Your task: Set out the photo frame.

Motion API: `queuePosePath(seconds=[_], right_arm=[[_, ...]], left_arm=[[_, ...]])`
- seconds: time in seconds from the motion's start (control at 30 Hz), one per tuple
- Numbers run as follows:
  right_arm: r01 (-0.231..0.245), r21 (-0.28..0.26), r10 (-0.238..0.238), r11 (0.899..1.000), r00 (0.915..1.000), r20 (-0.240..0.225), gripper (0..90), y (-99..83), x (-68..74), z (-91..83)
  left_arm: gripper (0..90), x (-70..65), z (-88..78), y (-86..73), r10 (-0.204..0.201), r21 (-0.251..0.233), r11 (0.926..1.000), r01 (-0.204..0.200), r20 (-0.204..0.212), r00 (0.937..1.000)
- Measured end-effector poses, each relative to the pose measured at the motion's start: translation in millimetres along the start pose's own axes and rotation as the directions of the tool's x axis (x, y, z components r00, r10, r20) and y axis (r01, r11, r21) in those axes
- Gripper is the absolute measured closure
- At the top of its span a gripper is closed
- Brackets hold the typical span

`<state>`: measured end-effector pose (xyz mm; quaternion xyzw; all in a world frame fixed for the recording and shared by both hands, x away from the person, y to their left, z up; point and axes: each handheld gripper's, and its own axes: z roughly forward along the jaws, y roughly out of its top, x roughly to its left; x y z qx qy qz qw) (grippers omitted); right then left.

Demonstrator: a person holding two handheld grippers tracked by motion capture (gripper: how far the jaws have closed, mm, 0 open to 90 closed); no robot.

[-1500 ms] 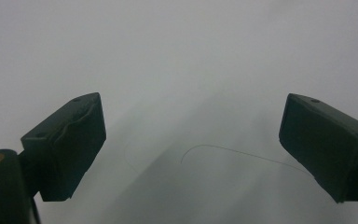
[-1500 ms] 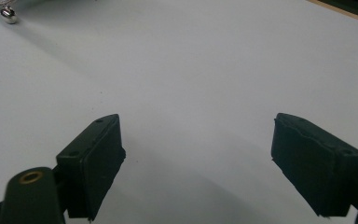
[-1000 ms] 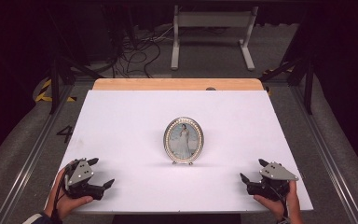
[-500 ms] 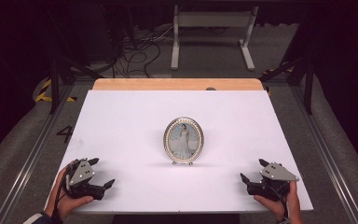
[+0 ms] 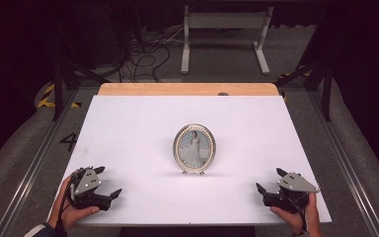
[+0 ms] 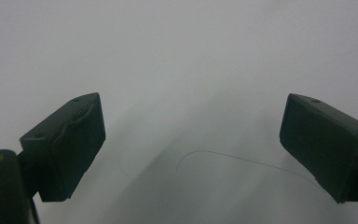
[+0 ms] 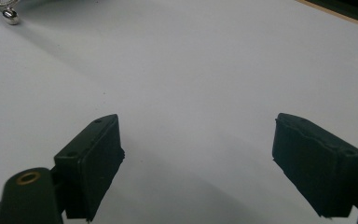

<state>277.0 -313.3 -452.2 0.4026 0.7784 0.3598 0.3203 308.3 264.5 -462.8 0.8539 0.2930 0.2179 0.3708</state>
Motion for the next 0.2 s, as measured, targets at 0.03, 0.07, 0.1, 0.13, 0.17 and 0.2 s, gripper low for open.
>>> queuePosePath(seconds=[0.03, 0.07, 0.1, 0.13, 0.17, 0.2], right_arm=[[-0.002, -0.003, 0.002, 1.0, 1.0, 0.002, 16.0, -0.2, -0.2, -0.6], [-0.003, -0.004, 0.003, 1.0, 1.0, 0.004, 16.0, -0.4, -0.6, -1.2], [-0.005, -0.005, 0.005, 1.0, 1.0, 0.005, 16.0, -0.5, -0.8, -1.4], [-0.008, -0.006, 0.008, 1.0, 1.0, 0.005, 16.0, -0.7, -1.0, -1.3], [-0.008, -0.004, 0.008, 1.0, 1.0, 0.005, 16.0, -0.7, -1.2, -1.4], [-0.007, -0.003, 0.007, 1.0, 1.0, 0.006, 15.9, -0.9, -1.2, -1.1]], left_arm=[[7.4, -0.1, 0.7, 0.2, 0.003, 0.0, 1.0, -0.003, 0.0, 1.0], [7.5, -0.7, 1.3, 0.4, 0.002, 0.003, 1.0, -0.002, 0.001, 1.0], [7.5, -0.9, 2.0, 0.7, 0.012, 0.008, 0.9999, -0.012, 0.004, 0.9999], [7.4, -1.4, 2.5, 0.9, 0.013, 0.011, 0.9999, -0.013, 0.002, 0.9999], [7.4, -1.5, 3.1, 1.2, 0.014, 0.011, 0.9998, -0.014, 0.002, 0.9999], [7.4, -1.2, 3.6, 1.4, 0.015, 0.012, 0.9998, -0.015, 0.003, 0.9999]])
